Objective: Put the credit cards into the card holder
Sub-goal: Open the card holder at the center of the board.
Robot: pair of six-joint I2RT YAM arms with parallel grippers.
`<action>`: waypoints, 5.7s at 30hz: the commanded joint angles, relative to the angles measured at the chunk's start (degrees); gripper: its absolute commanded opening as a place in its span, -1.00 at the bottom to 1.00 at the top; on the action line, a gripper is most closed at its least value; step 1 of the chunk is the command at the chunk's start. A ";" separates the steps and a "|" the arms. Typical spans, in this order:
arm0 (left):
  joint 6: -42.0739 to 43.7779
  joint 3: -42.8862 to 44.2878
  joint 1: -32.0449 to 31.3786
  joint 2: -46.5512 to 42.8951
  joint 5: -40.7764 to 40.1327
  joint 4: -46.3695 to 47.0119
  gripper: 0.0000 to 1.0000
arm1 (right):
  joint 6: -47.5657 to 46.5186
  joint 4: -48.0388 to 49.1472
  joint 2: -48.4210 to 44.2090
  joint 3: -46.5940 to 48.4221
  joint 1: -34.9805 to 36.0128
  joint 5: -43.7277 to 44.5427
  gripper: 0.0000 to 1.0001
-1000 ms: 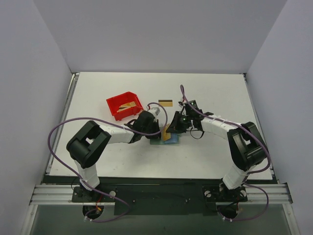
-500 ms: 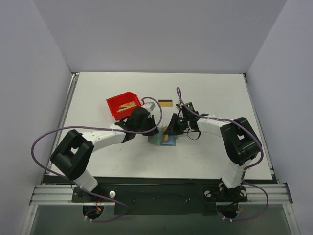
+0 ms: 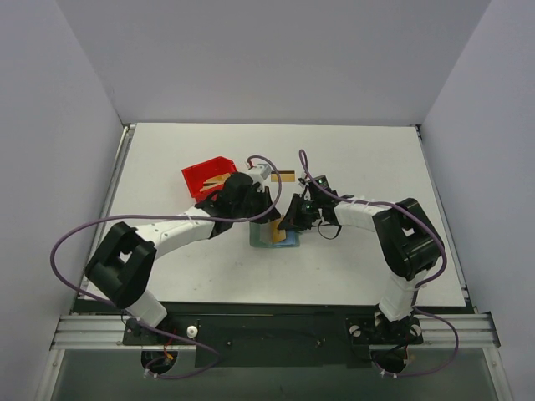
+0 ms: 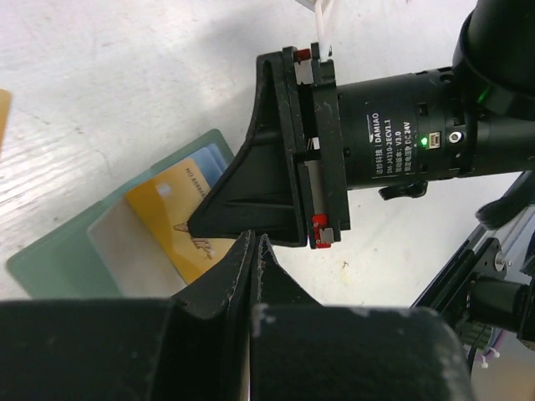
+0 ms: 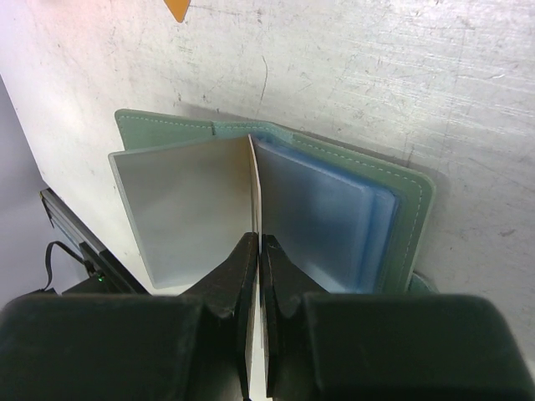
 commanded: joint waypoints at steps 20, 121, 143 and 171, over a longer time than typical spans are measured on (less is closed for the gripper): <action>-1.87 1.42 -0.83 13.28 -5.04 0.23 -1.00 | -0.28 -3.34 -6.35 -0.54 -1.66 0.23 -1.00; 1.73 1.51 -5.14 17.76 -10.75 -10.76 -1.00 | -4.06 -9.15 -5.48 -3.18 -5.18 4.36 -1.00; 1.12 -0.95 -3.73 14.60 -12.25 -11.99 -1.00 | -6.25 -12.75 -7.94 -5.21 -6.85 6.21 -1.00; 1.12 -1.91 -1.45 7.21 -13.74 -14.36 -1.00 | -5.73 -12.93 -7.06 -2.39 -6.68 4.89 -1.00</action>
